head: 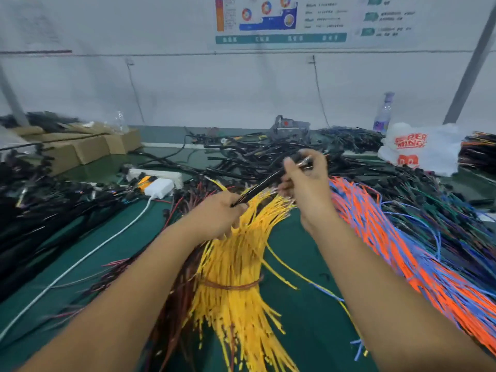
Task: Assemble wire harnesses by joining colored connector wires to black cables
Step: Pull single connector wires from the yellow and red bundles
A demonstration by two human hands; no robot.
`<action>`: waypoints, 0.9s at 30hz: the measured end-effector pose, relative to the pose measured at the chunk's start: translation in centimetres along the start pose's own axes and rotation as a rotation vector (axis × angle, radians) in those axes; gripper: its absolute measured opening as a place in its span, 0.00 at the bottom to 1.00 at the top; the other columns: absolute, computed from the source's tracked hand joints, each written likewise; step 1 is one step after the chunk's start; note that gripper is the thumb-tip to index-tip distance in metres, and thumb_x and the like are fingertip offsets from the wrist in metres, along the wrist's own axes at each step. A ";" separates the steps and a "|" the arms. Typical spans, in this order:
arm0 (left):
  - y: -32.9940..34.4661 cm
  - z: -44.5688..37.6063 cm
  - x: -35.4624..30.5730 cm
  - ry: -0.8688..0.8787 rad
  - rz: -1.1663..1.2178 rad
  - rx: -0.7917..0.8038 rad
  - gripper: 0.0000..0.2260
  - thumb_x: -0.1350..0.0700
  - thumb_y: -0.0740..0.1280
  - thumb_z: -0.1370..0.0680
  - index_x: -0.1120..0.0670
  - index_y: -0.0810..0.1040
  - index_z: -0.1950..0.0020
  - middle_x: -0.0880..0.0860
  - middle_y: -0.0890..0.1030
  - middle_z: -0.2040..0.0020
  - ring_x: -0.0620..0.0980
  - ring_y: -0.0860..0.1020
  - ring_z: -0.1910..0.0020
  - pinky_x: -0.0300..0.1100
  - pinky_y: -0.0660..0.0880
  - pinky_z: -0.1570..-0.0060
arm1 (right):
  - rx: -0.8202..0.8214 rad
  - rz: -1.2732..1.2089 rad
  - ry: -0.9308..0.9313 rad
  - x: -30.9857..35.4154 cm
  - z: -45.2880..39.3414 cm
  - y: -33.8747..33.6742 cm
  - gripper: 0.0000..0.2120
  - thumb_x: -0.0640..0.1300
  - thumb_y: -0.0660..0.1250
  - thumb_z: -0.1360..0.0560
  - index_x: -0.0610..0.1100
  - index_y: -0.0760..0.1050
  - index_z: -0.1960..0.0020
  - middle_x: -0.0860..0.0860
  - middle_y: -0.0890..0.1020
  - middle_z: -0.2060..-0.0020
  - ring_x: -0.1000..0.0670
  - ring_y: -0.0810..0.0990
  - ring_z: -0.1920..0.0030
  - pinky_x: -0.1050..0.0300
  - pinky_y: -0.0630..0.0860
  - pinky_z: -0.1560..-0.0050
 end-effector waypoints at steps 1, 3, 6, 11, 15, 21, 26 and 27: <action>-1.0 0.6 1.0 -0.060 0.145 0.020 0.11 0.55 0.57 0.17 0.54 0.75 0.54 0.51 0.70 0.72 0.44 0.68 0.79 0.34 0.65 0.78 | -0.006 -0.007 0.000 0.3 -0.1 0.9 0.13 0.37 0.65 0.21 0.48 0.65 0.42 0.47 0.75 0.70 0.54 0.73 0.77 0.63 0.70 0.77; -3.6 1.8 2.7 -0.157 0.305 -0.082 0.14 0.55 0.57 0.17 0.54 0.77 0.59 0.48 0.63 0.77 0.43 0.60 0.83 0.31 0.56 0.81 | 0.053 -0.019 0.028 0.3 0.1 3.6 0.20 0.38 0.65 0.21 0.50 0.61 0.35 0.45 0.76 0.67 0.54 0.74 0.76 0.62 0.72 0.75; -8.2 3.2 4.3 -0.231 0.262 -0.295 0.11 0.55 0.60 0.20 0.52 0.77 0.61 0.45 0.64 0.80 0.43 0.60 0.84 0.29 0.56 0.81 | 0.222 0.054 0.088 -0.7 1.5 8.9 0.38 0.39 0.66 0.22 0.53 0.45 0.23 0.46 0.80 0.62 0.54 0.76 0.75 0.61 0.75 0.73; -19.6 6.3 5.2 -0.166 0.025 -0.601 0.10 0.55 0.61 0.21 0.53 0.76 0.62 0.47 0.74 0.73 0.41 0.69 0.81 0.32 0.64 0.80 | 0.506 0.256 0.166 -2.8 5.1 16.0 0.34 0.39 0.67 0.23 0.50 0.53 0.23 0.44 0.81 0.58 0.52 0.78 0.73 0.59 0.76 0.71; -26.4 6.9 8.6 -0.404 -0.560 -0.641 0.14 0.53 0.57 0.19 0.60 0.73 0.39 0.66 0.75 0.40 0.61 0.76 0.47 0.49 0.73 0.50 | 0.733 0.355 0.264 -5.0 6.6 16.2 0.14 0.43 0.67 0.22 0.44 0.73 0.37 0.45 0.81 0.60 0.51 0.78 0.71 0.59 0.75 0.68; -20.9 6.8 12.2 -0.564 -0.762 -0.801 0.26 0.47 0.61 0.23 0.54 0.62 0.28 0.61 0.57 0.25 0.62 0.54 0.26 0.64 0.56 0.33 | 0.594 0.535 0.256 -5.6 3.3 10.2 0.05 0.45 0.64 0.20 0.46 0.78 0.48 0.50 0.81 0.64 0.54 0.78 0.70 0.62 0.74 0.67; -9.7 1.2 12.8 -0.316 -0.392 -0.425 0.16 0.58 0.59 0.22 0.59 0.74 0.35 0.63 0.76 0.38 0.62 0.75 0.41 0.51 0.73 0.43 | 0.492 0.608 0.279 -5.8 1.8 4.8 0.06 0.45 0.63 0.20 0.46 0.78 0.47 0.49 0.82 0.63 0.52 0.79 0.68 0.60 0.74 0.66; -8.1 0.6 13.0 -0.319 -0.356 -0.405 0.16 0.61 0.58 0.21 0.60 0.73 0.35 0.63 0.75 0.38 0.62 0.74 0.41 0.51 0.72 0.43 | 0.484 0.610 0.284 -6.0 1.8 4.0 0.06 0.45 0.63 0.20 0.46 0.78 0.47 0.49 0.82 0.63 0.53 0.79 0.69 0.61 0.74 0.67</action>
Point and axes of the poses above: each hand's wrist, its own z-axis away from the middle knuckle, its own y-axis out of the palm, x = y × z, the point moved 5 cm from there along -z, towards the middle knuckle
